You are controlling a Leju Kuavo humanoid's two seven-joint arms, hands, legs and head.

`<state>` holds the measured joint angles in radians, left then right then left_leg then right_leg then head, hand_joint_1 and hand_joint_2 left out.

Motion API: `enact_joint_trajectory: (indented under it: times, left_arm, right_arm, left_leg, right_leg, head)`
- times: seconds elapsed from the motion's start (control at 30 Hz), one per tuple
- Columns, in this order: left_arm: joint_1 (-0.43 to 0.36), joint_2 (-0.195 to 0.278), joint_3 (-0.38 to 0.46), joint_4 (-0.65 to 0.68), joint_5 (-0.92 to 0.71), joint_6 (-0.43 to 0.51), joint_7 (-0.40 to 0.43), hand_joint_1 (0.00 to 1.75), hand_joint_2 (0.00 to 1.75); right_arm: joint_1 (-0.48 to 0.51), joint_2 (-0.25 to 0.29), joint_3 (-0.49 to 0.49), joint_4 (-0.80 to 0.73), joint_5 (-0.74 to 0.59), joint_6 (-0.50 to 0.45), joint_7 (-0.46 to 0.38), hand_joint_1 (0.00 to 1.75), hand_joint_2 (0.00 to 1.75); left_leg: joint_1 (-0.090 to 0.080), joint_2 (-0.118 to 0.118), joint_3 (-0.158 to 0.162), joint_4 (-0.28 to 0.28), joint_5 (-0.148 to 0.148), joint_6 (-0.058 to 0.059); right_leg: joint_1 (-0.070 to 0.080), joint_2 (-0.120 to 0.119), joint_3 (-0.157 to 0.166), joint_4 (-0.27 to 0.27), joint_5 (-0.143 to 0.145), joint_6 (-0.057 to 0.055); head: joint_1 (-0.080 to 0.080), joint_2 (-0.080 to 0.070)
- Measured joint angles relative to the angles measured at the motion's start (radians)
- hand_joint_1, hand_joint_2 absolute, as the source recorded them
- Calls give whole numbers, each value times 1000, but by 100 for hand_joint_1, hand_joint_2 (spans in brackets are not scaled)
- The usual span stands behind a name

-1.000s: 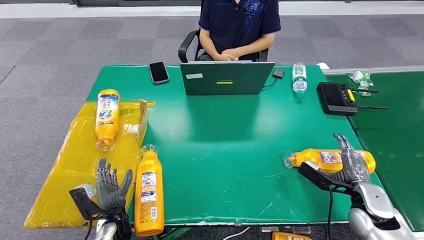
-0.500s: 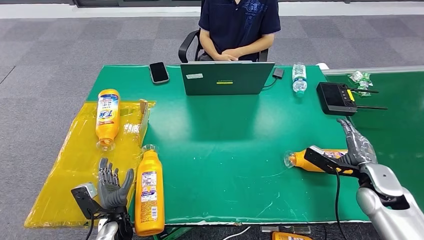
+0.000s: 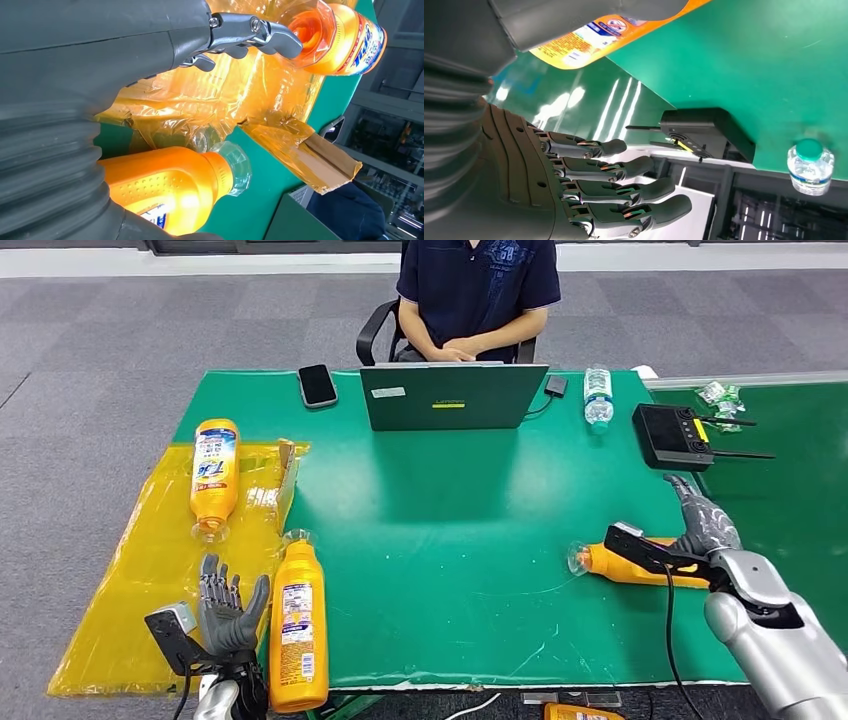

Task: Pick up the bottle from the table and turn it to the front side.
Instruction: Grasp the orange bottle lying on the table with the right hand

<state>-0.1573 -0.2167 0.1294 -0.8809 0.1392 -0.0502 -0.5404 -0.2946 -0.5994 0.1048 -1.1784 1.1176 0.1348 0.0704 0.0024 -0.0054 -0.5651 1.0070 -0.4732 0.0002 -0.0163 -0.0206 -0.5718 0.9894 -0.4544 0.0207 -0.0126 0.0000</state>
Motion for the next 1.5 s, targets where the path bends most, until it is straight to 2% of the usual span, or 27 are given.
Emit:
enact_joint_trajectory:
  times: [0.17, 0.3, 0.7, 1.13, 1.5]
  left_arm:
    - [-4, 0, 0, 6, 6, 0, -2, 0, 175]
    - [-9, 0, 0, 11, 6, -2, -1, 0, 175]
    - [-30, 0, -2, 46, 6, -12, -13, 0, 175]
    - [-51, 0, -4, 76, 13, -13, -13, 0, 175]
    - [-52, 0, -4, 83, 13, -12, -14, 0, 175]
  right_arm:
    - [-54, 29, 56, 98, 25, -31, 15, 0, 175]
    - [-60, 45, 76, 125, 15, -48, 25, 0, 175]
    - [-23, 85, 81, 112, 48, -60, 88, 0, 175]
    - [-1, 119, 80, 107, 72, -54, 77, 0, 175]
    - [67, 159, 80, 21, 125, -50, 129, 0, 175]
  left_leg:
    - [0, 0, 0, 0, 1, 0]
    - [0, -1, 1, 0, 1, 0]
    - [1, 2, 6, 0, 0, 0]
    - [0, 2, 9, 0, 0, 0]
    - [1, 7, 12, 0, -1, -1]
  right_leg:
    - [0, 0, 0, 0, 0, 0]
    - [0, -1, 0, 0, 0, 0]
    - [1, 1, 5, -1, 0, 0]
    - [0, 2, 8, -1, 0, 0]
    - [1, 7, 9, -1, 0, 0]
  head:
    - [0, 0]
    - [0, 0]
    - [0, 0]
    - [0, 0]
    - [0, 0]
